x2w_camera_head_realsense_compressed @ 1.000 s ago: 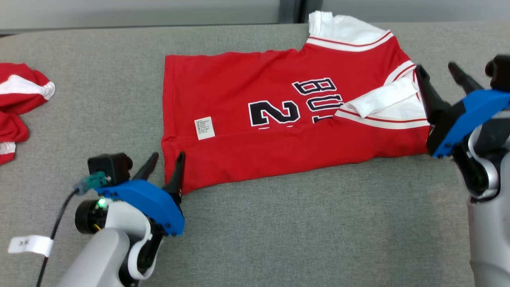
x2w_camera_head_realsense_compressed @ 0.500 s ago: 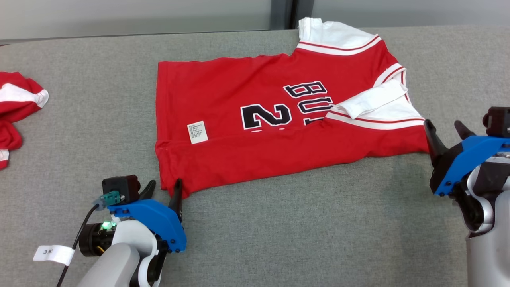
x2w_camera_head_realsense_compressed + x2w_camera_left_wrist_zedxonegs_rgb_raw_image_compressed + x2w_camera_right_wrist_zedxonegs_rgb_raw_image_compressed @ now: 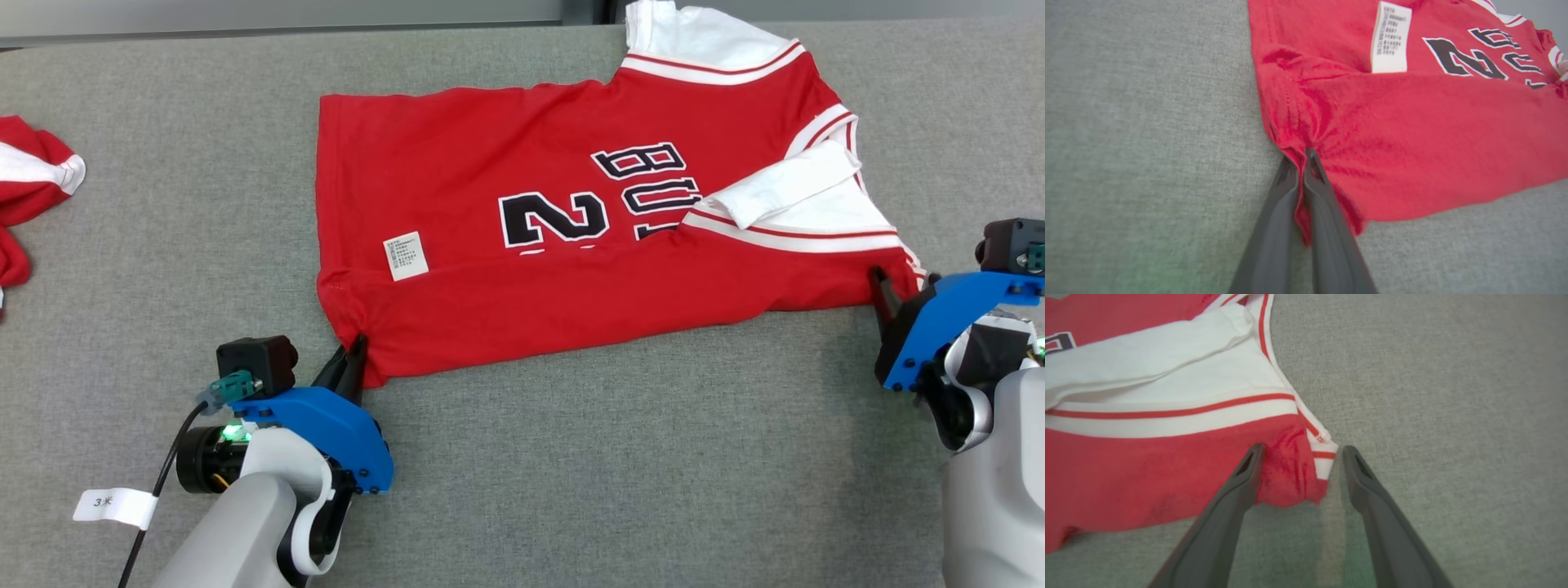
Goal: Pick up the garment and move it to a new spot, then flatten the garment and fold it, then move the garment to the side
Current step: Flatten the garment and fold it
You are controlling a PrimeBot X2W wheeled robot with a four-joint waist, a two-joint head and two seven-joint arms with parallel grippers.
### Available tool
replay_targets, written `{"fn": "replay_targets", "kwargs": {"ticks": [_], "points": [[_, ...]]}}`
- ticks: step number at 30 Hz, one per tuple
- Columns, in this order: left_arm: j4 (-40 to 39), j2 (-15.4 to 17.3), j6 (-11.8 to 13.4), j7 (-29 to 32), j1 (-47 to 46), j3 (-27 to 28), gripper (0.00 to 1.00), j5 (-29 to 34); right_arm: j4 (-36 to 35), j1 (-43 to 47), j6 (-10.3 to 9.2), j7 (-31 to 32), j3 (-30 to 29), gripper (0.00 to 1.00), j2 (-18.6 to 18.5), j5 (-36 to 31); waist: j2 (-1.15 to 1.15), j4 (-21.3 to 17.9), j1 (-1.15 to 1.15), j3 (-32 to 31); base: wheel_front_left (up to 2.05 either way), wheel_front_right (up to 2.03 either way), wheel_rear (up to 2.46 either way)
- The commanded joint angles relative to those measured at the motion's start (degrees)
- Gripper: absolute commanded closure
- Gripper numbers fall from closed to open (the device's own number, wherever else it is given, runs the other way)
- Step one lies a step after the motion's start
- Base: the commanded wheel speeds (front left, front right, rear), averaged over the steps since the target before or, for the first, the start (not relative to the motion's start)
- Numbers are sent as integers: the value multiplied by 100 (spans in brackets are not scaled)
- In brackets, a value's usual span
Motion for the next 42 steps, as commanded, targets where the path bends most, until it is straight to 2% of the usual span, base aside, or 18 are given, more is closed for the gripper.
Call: {"fn": "replay_targets", "kwargs": {"ticks": [1,4,5,6,12,16,20,25,29,34,38,39,40,41,42], "points": [[206,-24,-31,62,75,-116,100,26,212,-94,1,8,-95,0,1,-93,0,17,1,2,0,0,0],[248,-61,-104,10,68,-155,100,23,590,-108,0,108,-228,0,7,-277,0,69,1,-27,0,0,0],[252,-75,-121,-45,58,-163,100,40,680,-102,0,136,-215,27,18,-300,0,87,1,-44,0,0,0],[258,-86,-130,-77,46,-166,100,56,722,-105,1,95,-192,100,29,-280,0,96,1,-61,0,0,0],[223,13,-165,-198,76,-136,100,57,445,85,1,-296,-53,100,28,-17,0,77,1,-287,0,0,0],[-20,155,-111,-148,251,-107,100,-3,-129,530,1,-353,96,100,56,163,0,34,1,-529,0,0,0],[-438,410,2,-18,614,-52,100,-53,-993,1210,1,-144,231,100,84,402,0,-35,1,-764,0,0,0],[-1136,748,222,303,1154,-57,100,-136,-1988,2135,1,218,322,100,99,830,0,-123,1,-909,0,0,0],[-1731,987,492,563,1601,-22,100,-213,-2435,2721,1,402,384,100,98,1238,0,-174,1,-923,0,0,0],[-2340,1170,817,852,2138,-10,100,-365,-2640,3178,1,449,398,100,99,1598,0,-258,1,-904,0,0,0],[-2621,1207,1021,944,2411,52,100,-471,-2583,3241,1,431,322,100,100,1573,0,-287,1,-896,0,0,0],[-2662,1210,1054,936,2453,67,100,-485,-2555,3235,1,457,313,81,100,1564,0,-289,1,-901,0,0,0],[-2695,1215,1072,954,2486,58,74,-500,-2533,3209,1,464,306,34,99,1557,0,-289,1,-903,0,0,0],[-2718,1211,1063,951,2501,59,0,-521,-2523,3155,1,446,278,0,99,1544,0,-286,1,-904,0,0,0],[-2746,1206,1038,912,2504,66,0,-511,-2519,3087,1,422,264,0,98,1518,0,-279,1,-904,0,0,0]]}}
